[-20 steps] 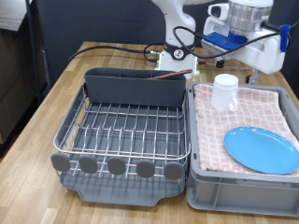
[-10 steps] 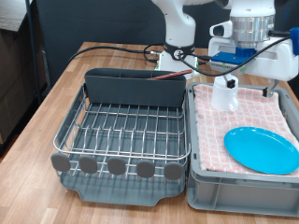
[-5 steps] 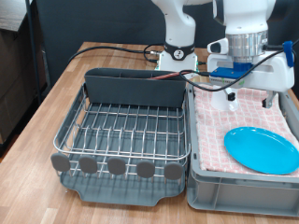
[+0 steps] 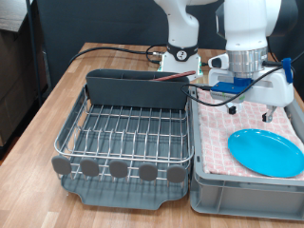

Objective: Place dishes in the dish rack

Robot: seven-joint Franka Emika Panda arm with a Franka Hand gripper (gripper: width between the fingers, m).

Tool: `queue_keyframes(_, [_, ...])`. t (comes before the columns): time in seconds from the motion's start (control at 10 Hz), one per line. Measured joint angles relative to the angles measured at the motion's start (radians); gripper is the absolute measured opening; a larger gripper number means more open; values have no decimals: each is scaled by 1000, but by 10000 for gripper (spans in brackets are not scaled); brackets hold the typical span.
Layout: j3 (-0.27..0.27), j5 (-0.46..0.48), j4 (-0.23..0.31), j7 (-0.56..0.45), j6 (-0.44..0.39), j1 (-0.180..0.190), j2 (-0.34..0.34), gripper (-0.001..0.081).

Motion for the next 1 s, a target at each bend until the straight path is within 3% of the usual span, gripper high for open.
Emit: queue_keyframes(1.0, [80, 192, 1, -183, 106, -55, 89, 803])
